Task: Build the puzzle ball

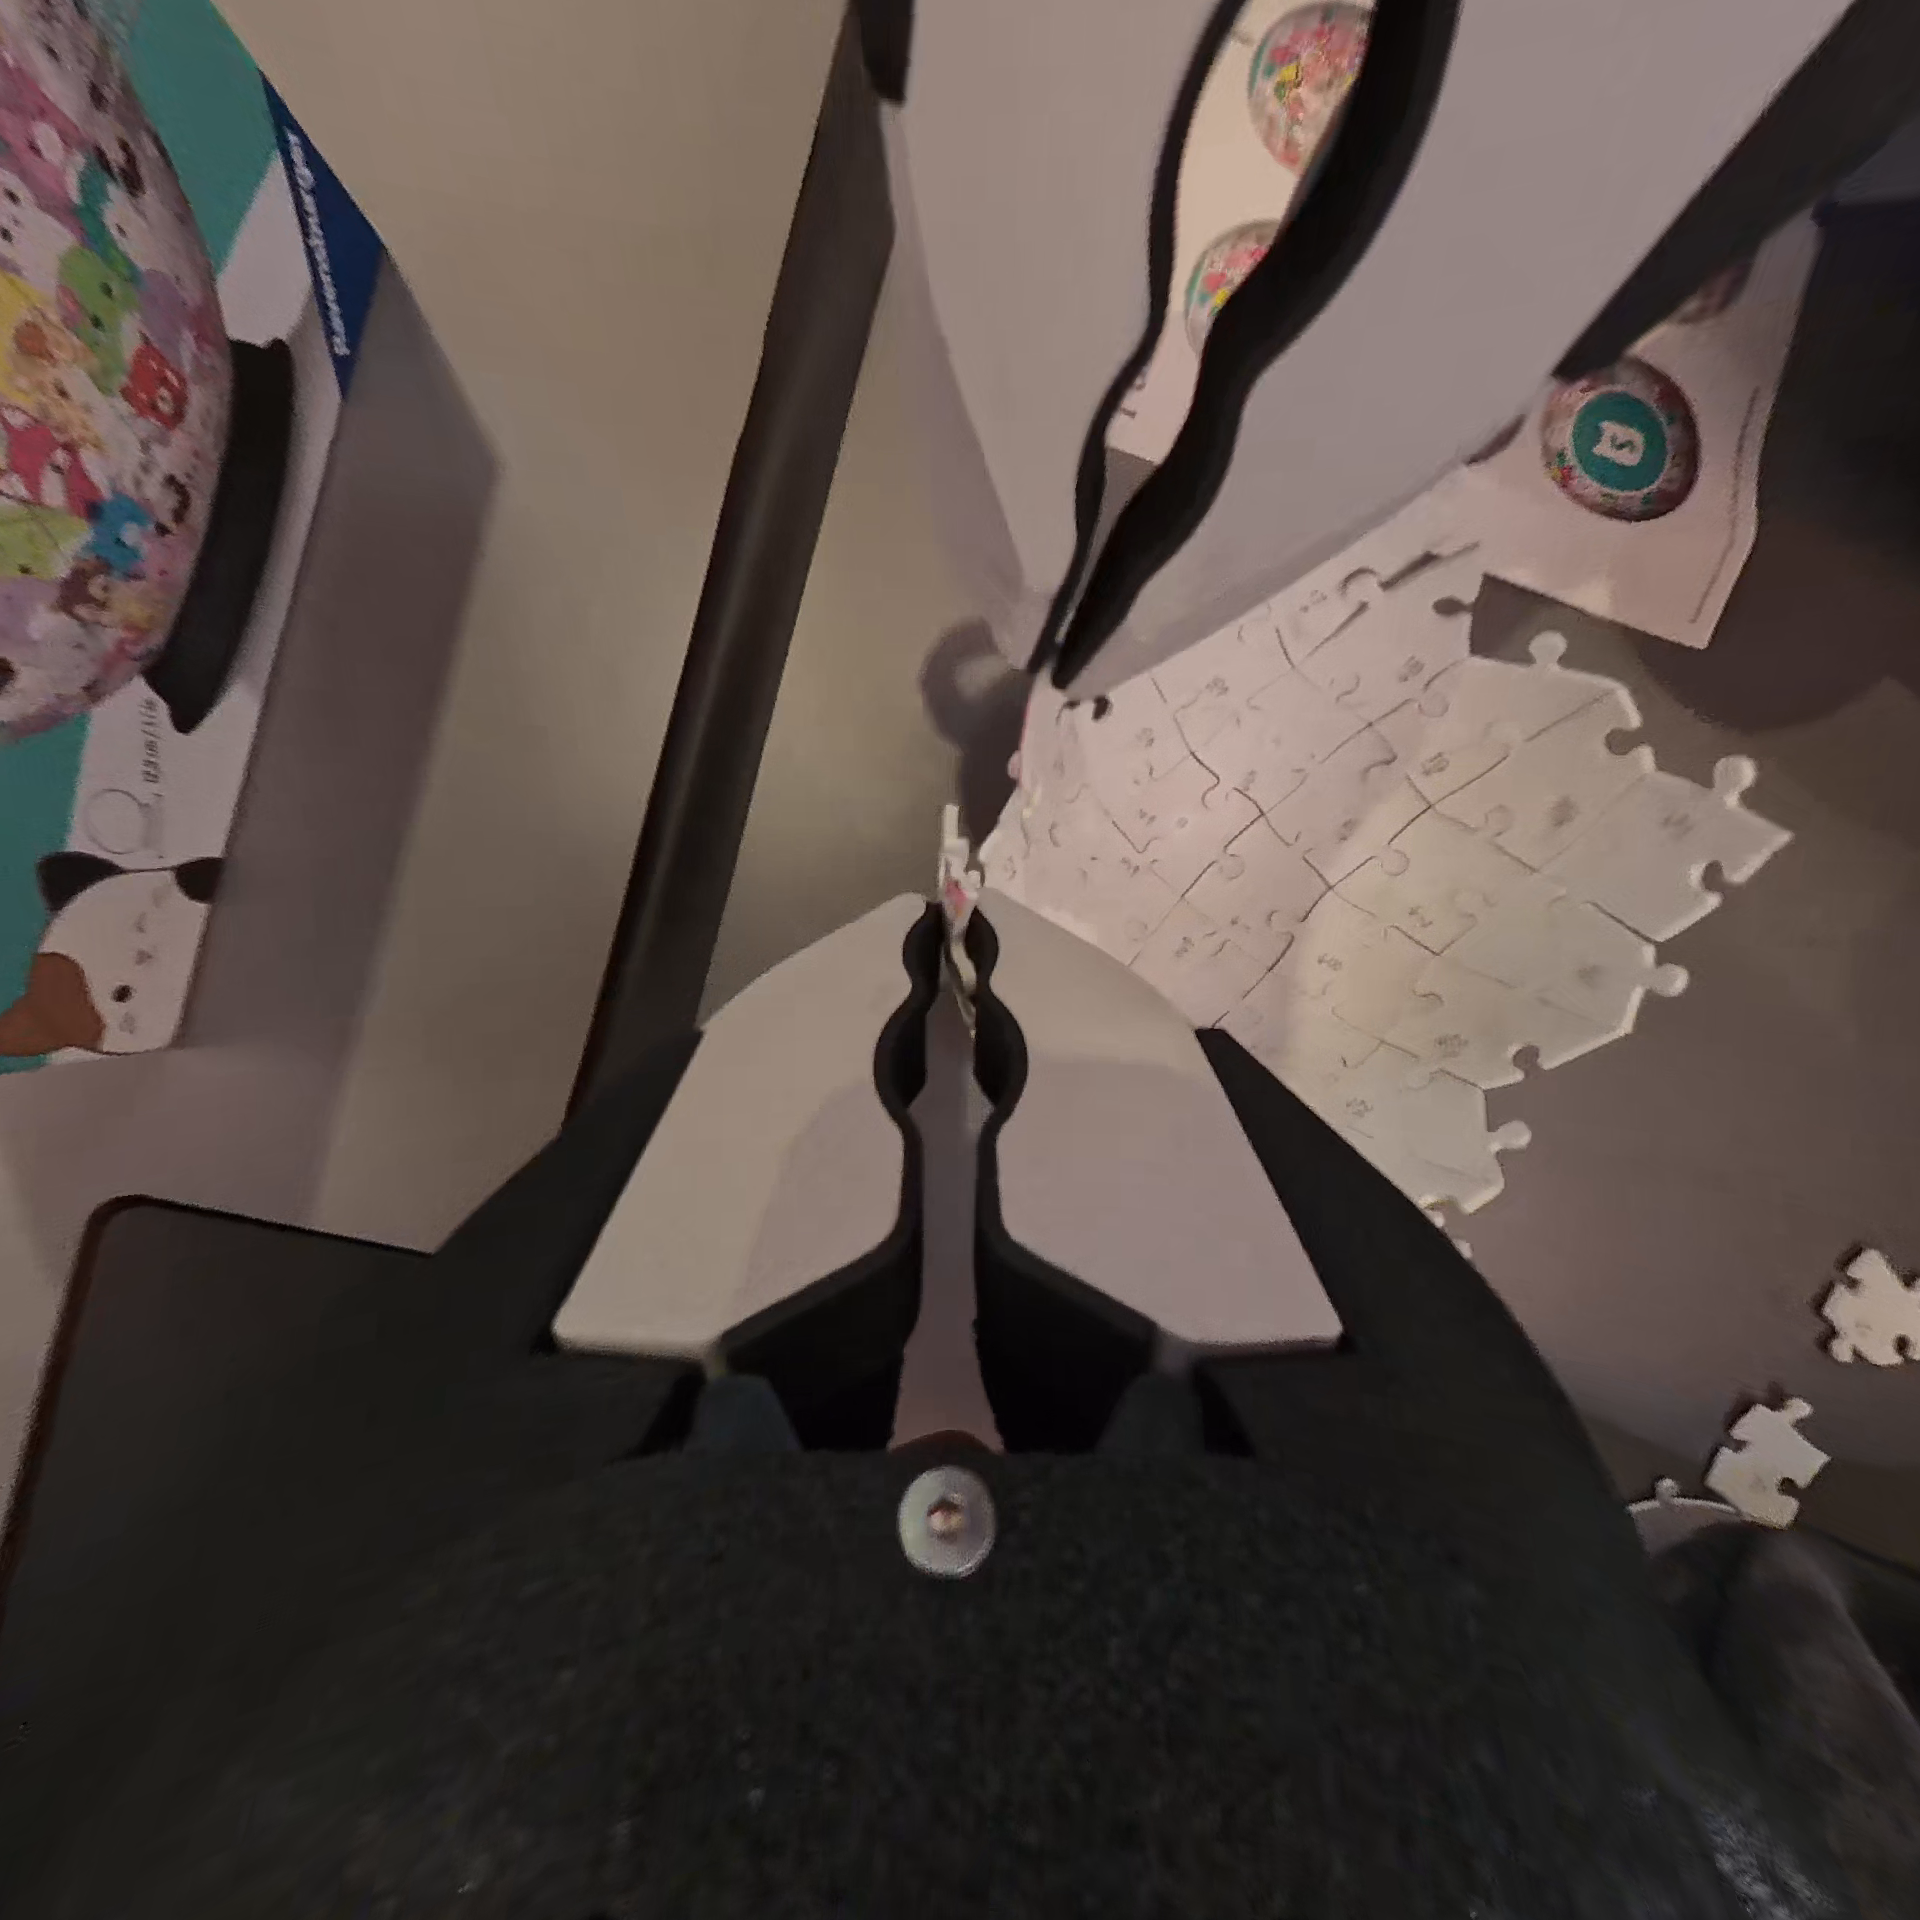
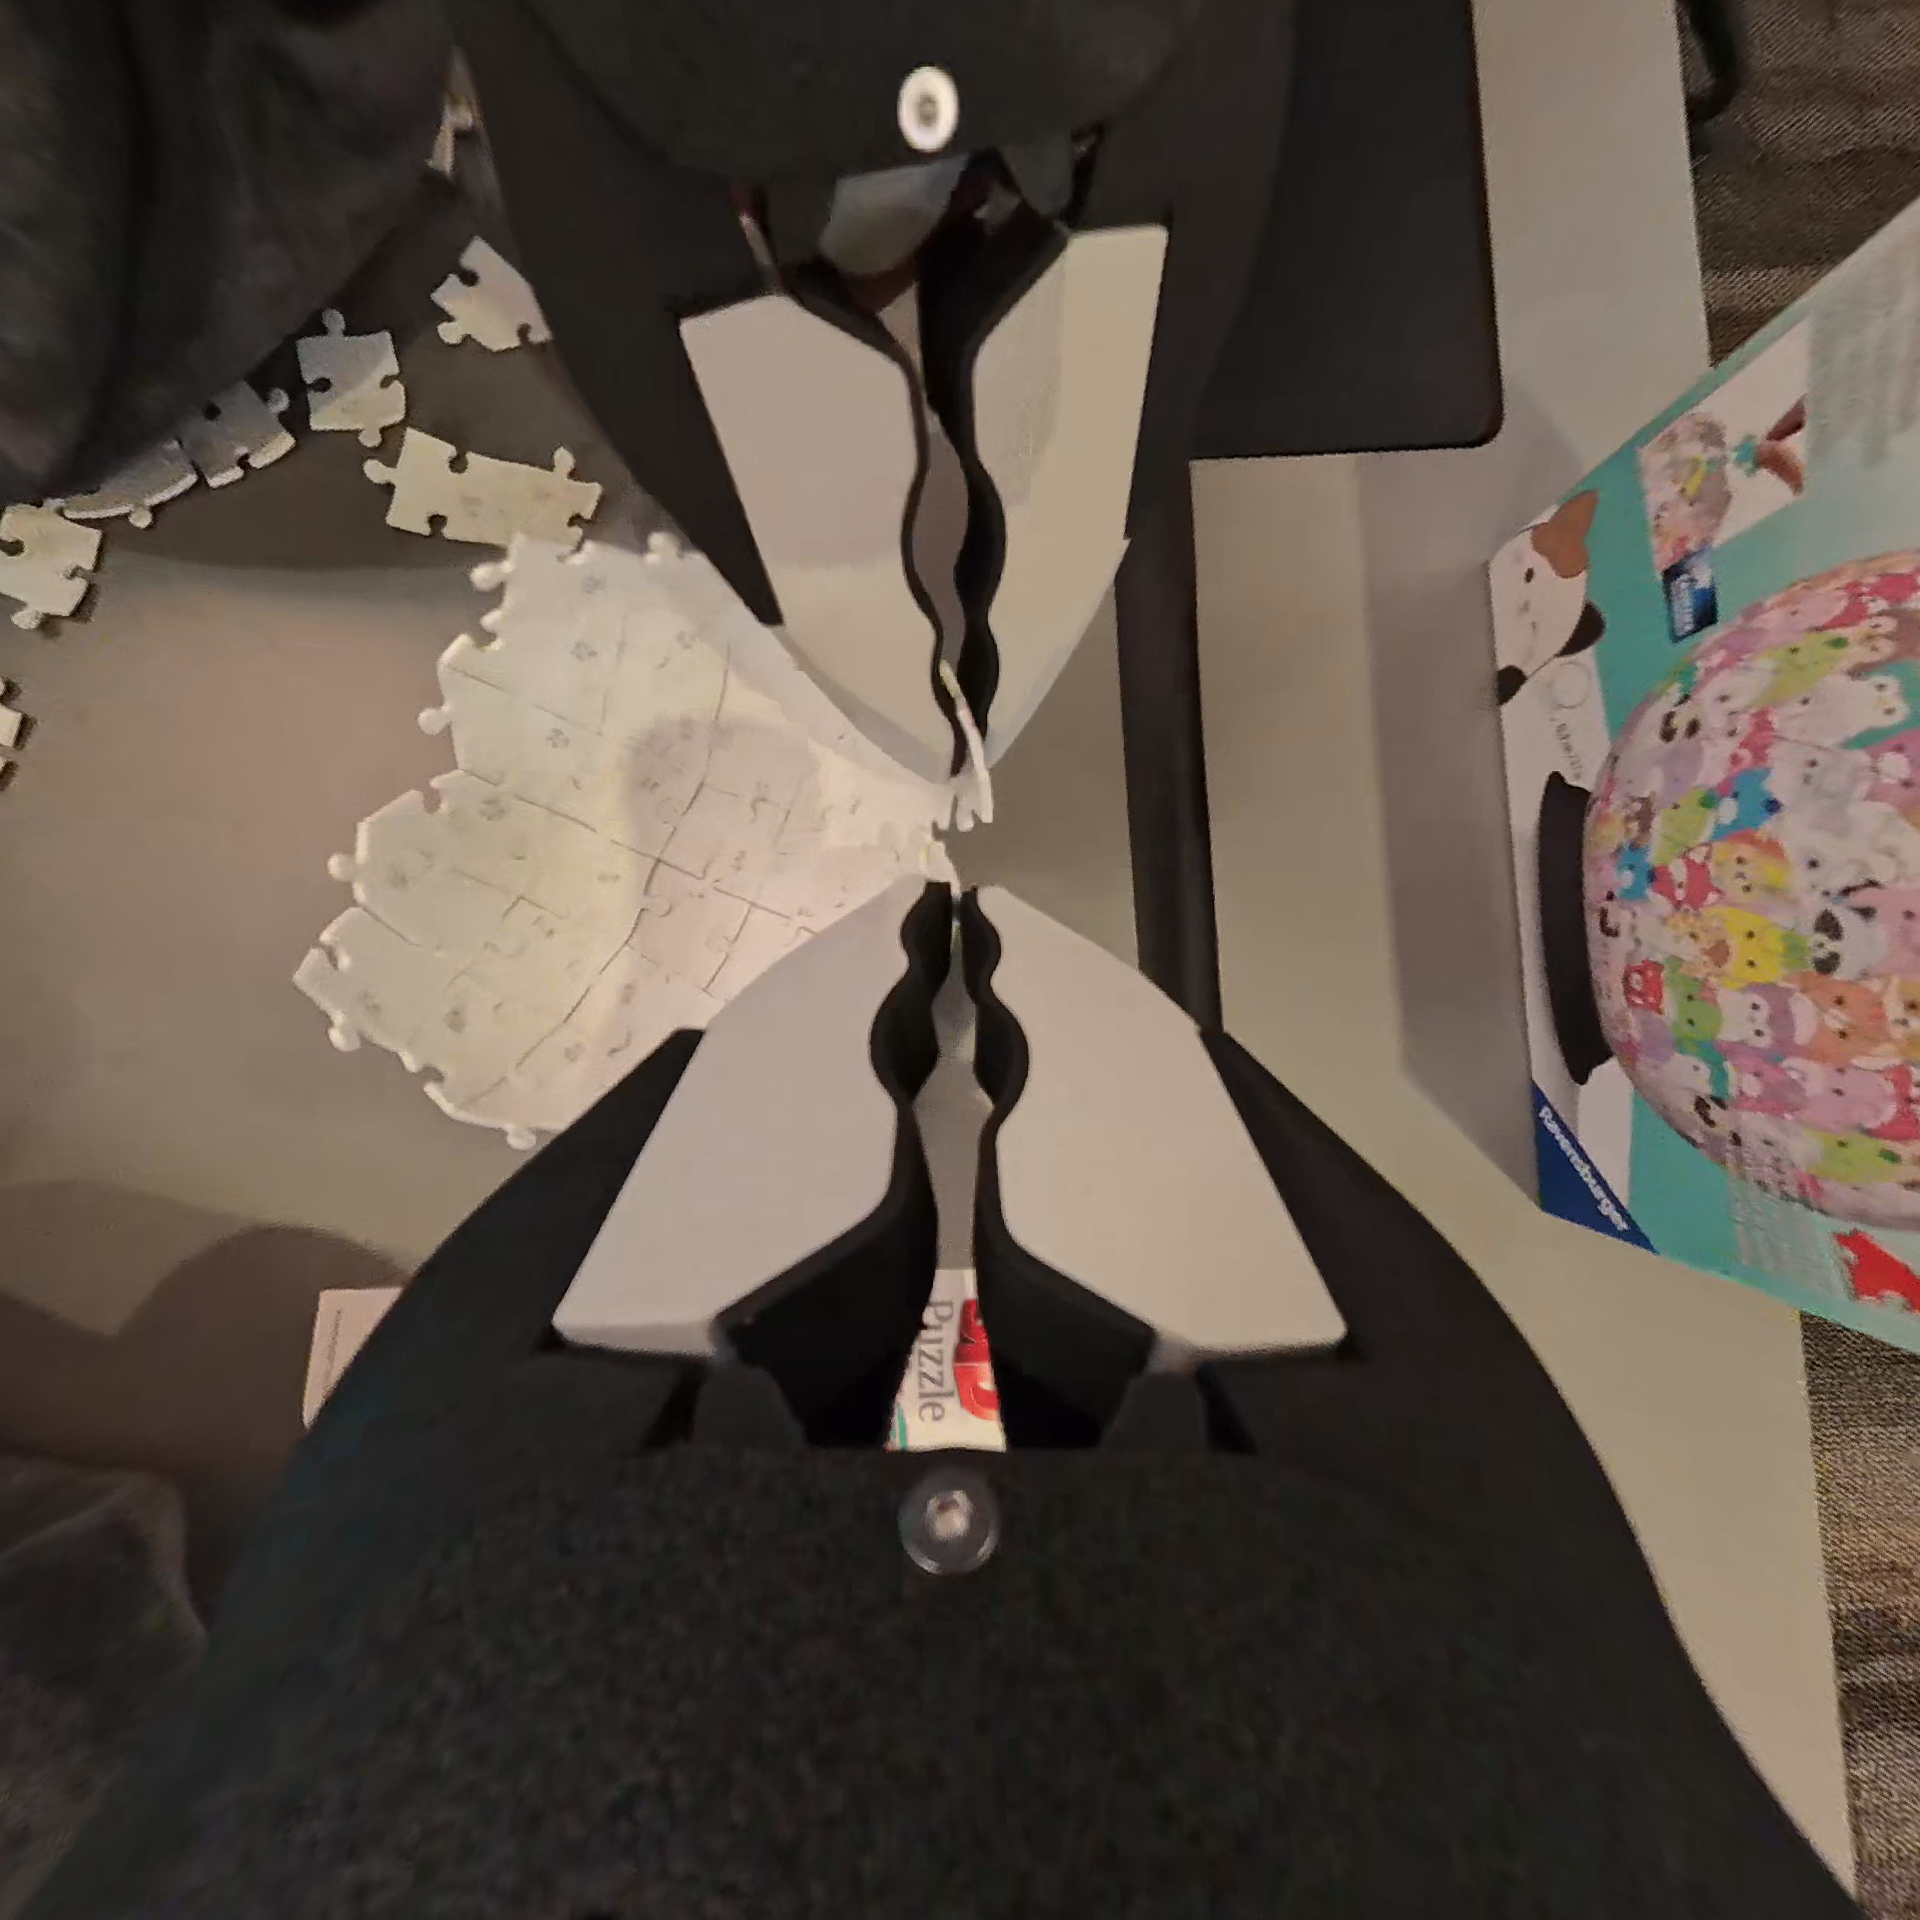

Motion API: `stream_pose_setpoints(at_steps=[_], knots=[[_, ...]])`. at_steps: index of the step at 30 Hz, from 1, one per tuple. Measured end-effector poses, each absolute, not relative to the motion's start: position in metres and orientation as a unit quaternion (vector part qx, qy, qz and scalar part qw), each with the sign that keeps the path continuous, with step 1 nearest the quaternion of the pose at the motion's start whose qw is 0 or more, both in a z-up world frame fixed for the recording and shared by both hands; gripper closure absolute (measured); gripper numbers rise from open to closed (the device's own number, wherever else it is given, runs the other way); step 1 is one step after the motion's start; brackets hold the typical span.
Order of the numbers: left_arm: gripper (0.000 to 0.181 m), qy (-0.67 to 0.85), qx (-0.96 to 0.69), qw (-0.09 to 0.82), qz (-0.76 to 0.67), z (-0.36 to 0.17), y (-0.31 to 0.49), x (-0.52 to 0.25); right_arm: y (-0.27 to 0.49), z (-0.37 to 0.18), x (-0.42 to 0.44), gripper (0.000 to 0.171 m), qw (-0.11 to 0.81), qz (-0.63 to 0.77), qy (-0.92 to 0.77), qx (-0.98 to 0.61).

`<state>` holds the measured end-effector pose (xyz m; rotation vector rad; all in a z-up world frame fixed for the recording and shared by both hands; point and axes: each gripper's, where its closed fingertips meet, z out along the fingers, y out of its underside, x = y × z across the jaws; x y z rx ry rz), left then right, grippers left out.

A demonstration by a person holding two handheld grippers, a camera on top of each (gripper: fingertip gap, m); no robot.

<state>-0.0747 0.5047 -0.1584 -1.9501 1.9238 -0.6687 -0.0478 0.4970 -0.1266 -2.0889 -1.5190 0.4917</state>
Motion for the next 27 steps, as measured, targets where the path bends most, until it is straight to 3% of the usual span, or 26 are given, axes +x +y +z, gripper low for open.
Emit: stream_pose_setpoints(at_steps=[1,27], knots=[[0.178,0.670,-0.684,0.154,-0.246,-0.159,0.504,-0.075,0.497,-0.128,-0.049,0.169,0.251,0.179,-0.561,-0.769],[0.171,0.661,-0.680,0.124,-0.294,-0.169,0.498,-0.072,0.506,-0.149,-0.055,0.169,0.232,0.142,-0.588,-0.762]])
